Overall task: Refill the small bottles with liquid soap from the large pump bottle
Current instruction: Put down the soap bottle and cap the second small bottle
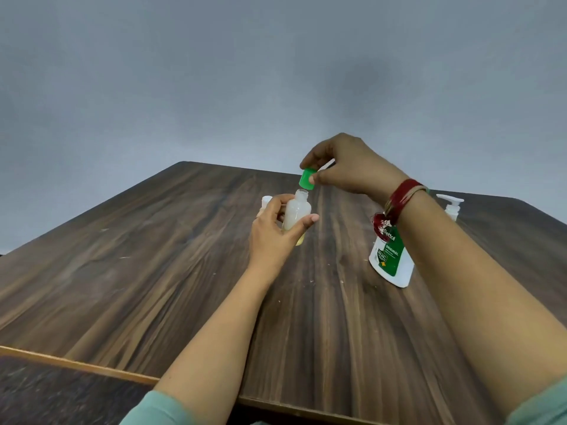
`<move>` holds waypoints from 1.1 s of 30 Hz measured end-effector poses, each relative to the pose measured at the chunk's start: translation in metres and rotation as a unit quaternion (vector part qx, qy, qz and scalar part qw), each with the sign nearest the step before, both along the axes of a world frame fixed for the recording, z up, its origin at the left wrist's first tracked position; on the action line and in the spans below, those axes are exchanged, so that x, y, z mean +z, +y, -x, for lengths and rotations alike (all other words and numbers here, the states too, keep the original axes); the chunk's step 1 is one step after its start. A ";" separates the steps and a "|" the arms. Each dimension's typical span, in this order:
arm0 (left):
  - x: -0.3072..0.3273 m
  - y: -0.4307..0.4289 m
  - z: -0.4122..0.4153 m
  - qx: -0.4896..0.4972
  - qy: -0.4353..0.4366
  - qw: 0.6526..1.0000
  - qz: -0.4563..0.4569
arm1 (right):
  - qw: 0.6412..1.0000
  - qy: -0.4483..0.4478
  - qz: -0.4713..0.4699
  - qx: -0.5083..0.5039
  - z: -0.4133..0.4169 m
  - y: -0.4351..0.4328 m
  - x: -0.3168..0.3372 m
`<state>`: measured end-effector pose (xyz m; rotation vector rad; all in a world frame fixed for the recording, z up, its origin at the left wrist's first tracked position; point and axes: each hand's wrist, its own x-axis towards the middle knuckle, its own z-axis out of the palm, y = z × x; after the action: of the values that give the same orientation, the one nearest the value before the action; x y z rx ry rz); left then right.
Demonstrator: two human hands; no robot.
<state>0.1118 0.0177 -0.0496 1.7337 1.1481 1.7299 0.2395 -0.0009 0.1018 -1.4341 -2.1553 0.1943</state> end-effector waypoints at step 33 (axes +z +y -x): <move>0.001 -0.005 -0.006 -0.019 0.030 0.999 0.010 | 0.983 -0.171 0.063 0.019 0.001 -0.001 0.000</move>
<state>0.1174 0.0129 -0.0483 1.7955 1.1465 1.6486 0.2384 -0.0016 0.1015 -1.5942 -2.4844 0.1050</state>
